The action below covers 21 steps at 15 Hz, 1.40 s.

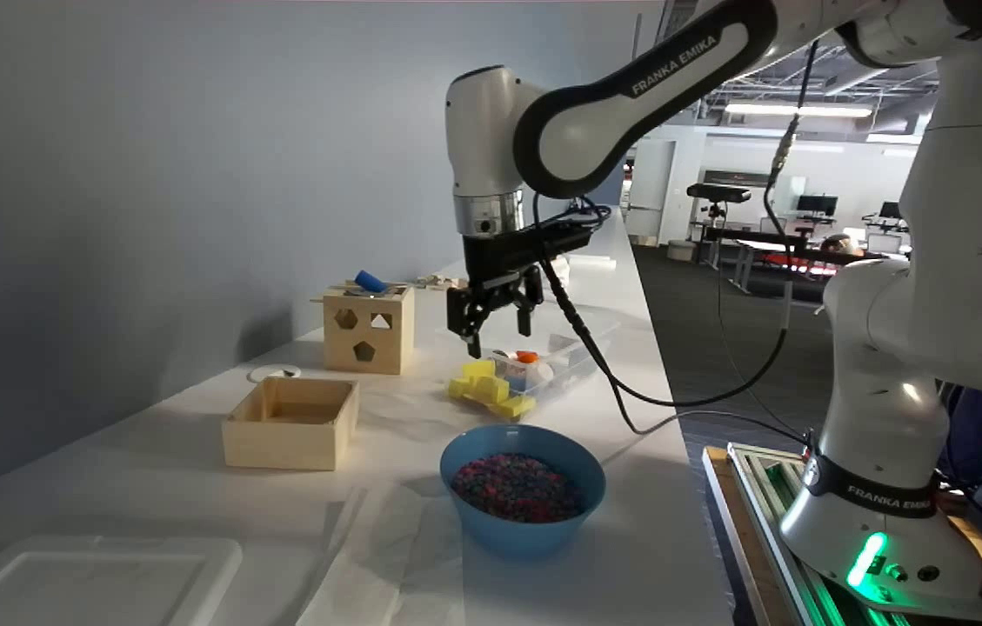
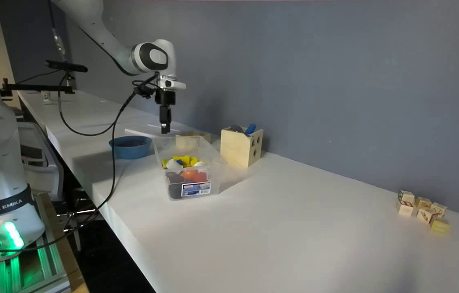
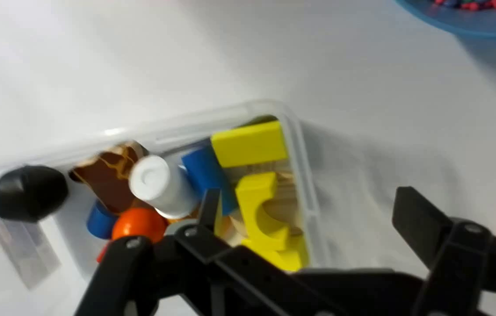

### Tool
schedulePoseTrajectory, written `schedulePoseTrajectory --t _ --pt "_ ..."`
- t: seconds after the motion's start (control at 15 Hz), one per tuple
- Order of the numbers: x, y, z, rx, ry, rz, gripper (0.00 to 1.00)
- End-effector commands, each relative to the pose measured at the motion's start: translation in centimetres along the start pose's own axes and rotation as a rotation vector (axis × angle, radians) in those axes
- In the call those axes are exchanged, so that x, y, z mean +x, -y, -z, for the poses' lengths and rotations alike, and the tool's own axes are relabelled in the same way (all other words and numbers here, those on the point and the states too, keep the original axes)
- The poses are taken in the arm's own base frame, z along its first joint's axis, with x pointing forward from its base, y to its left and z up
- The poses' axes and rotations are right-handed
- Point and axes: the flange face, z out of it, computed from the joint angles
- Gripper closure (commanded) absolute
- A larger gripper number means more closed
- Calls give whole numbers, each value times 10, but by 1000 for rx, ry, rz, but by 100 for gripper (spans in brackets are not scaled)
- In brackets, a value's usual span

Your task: Move the small crate to the left, then put the round orange object inside it

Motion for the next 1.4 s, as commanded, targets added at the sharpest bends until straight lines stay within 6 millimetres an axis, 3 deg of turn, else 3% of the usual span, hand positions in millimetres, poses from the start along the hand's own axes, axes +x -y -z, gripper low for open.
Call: schedulePoseTrajectory --t 0.0,0.07,0.27,0.33,0.47,0.67,0.87,1.07,1.13,1.33 --pt "-24 -78 -22 24 33 -197 0" --pt "-6 -38 -16 -10 28 -103 0" --pt "-13 -73 -21 1 36 -169 0" --pt "-10 -69 -13 32 10 -163 0" --pt "-7 -78 4 66 -53 -185 0" --pt "0 -114 7 17 -84 -174 0" --pt "20 -148 -11 -133 -38 -35 0" --pt "42 -183 -34 -154 6 45 0" --pt "31 -166 -23 -140 -13 4 0" --pt "35 -172 -27 -142 -2 3 0"
